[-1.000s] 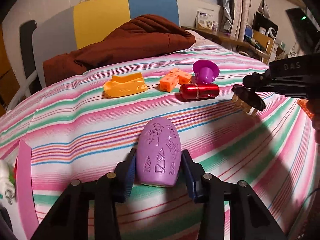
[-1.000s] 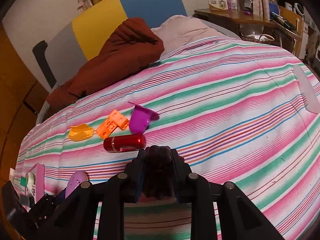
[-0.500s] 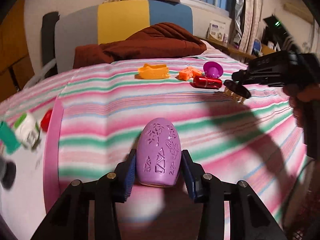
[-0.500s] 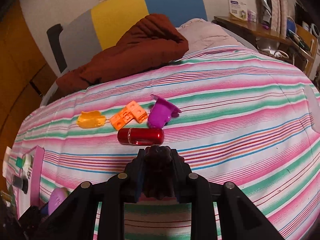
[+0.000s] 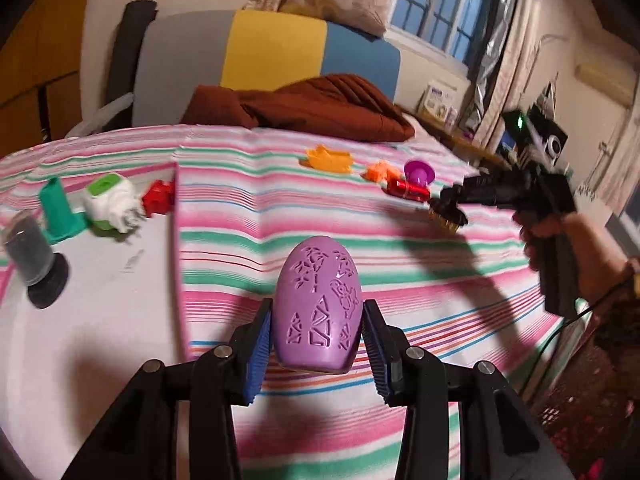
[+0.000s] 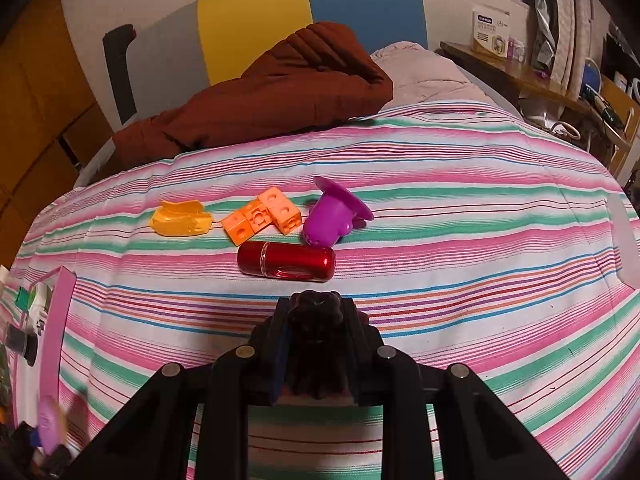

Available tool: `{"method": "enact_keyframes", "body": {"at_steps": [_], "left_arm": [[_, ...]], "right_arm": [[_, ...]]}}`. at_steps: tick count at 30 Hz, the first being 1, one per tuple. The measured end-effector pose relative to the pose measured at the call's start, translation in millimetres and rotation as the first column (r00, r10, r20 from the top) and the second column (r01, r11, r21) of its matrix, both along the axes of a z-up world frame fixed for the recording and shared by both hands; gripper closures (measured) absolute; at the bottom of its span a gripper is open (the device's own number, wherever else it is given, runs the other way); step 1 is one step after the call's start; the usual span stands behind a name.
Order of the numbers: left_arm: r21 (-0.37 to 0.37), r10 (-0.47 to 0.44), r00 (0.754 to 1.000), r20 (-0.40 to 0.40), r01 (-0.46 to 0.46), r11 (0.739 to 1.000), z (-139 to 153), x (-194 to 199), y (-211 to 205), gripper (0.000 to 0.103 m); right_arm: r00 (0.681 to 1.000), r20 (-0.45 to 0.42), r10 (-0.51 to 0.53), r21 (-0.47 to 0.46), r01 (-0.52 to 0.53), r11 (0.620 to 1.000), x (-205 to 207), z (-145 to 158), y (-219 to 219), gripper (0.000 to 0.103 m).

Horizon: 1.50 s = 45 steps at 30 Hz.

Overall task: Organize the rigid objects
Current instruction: 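Carry the purple egg onto the tray beside the cup, open left tool while right holds top, then carry the brown fluted top onto the tray beside the plug and lower it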

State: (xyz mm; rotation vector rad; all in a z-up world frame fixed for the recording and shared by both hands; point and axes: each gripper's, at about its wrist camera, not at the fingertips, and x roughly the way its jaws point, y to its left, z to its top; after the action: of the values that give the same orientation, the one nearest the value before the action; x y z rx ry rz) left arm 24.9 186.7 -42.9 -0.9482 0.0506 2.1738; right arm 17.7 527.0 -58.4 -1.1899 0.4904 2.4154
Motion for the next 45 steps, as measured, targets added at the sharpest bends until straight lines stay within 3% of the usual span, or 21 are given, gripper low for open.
{"method": "enact_keyframes", "body": {"at_steps": [5,12,27,30,31,35,41,45], "left_arm": [[0.025,0.070,0.998,-0.002,-0.070,0.997,8.4,-7.0,-35.2,0.060],[-0.049,0.200,0.980,0.005,-0.199,0.979,-1.2,-22.8,-79.6,0.060],[-0.222,0.417,0.909,0.018,-0.403,0.888,-28.1,-72.9,-141.8,0.059],[-0.217,0.451,0.892,-0.003,-0.441,0.871,-27.4,-72.0,-149.5,0.048],[-0.197,0.445,0.896,-0.004,-0.437,0.878,-25.9,-69.6,-150.9,0.044],[-0.140,0.444,0.894,-0.063,-0.448,0.883,-18.0,-52.5,-151.4,0.015],[-0.101,0.442,0.891,-0.098,-0.451,0.887,-11.2,-37.2,-146.2,0.005],[-0.100,0.436,0.894,-0.102,-0.445,0.890,-11.5,-32.6,-142.6,0.005]], "right_arm": [[1.000,-0.006,-0.004,-0.005,0.004,1.000,0.7,-0.3,1.0,0.080],[1.000,-0.001,0.001,0.010,-0.001,1.000,0.3,-0.7,-1.5,0.080],[0.999,-0.015,0.034,-0.001,-0.034,0.999,-1.6,0.3,-26.3,0.080],[0.999,-0.014,0.040,0.001,-0.040,0.999,-2.3,0.2,-30.6,0.080],[0.999,-0.014,0.041,0.003,-0.041,0.999,-2.3,0.1,-31.6,0.080],[0.999,-0.010,0.045,0.012,-0.045,0.999,-3.0,-0.5,-33.9,0.080],[0.999,-0.011,0.051,0.012,-0.050,0.999,-2.7,0.4,-35.0,0.080],[0.997,-0.023,0.068,-0.005,-0.068,0.998,-3.9,1.4,-39.2,0.080]]}}
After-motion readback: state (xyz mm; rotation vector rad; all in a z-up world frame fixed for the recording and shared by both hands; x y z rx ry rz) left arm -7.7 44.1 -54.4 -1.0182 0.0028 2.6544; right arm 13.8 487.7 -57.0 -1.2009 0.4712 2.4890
